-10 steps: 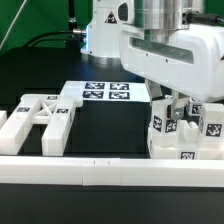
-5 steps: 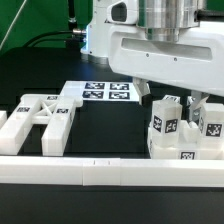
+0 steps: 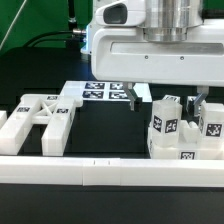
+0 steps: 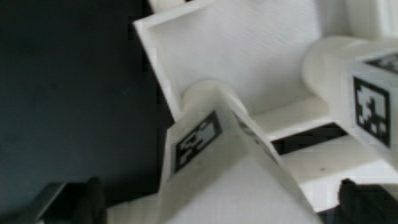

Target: Assemble chair

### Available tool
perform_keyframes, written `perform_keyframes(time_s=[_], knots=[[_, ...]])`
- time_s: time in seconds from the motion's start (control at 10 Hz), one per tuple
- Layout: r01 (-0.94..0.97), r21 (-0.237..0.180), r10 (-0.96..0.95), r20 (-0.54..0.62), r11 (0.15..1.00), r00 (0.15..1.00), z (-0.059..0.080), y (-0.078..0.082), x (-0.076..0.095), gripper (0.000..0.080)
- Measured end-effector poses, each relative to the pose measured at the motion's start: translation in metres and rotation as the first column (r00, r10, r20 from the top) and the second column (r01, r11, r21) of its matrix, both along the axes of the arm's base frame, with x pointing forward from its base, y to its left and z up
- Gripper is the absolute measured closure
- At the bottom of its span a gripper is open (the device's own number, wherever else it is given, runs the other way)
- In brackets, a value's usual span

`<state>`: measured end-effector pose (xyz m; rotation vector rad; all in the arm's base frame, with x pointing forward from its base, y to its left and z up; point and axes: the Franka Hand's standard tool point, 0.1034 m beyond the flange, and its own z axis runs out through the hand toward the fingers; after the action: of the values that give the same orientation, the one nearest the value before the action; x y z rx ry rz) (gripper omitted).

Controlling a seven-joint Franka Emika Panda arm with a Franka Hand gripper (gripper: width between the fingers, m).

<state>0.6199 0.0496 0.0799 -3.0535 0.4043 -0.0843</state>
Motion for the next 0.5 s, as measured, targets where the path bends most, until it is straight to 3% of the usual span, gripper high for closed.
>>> perform_keyframes(time_s=[0.5], knots=[[-0.381,-0.047,0.381,0.004,0.924,0.924,-0.0005,-0.0032,0.0,0.015]])
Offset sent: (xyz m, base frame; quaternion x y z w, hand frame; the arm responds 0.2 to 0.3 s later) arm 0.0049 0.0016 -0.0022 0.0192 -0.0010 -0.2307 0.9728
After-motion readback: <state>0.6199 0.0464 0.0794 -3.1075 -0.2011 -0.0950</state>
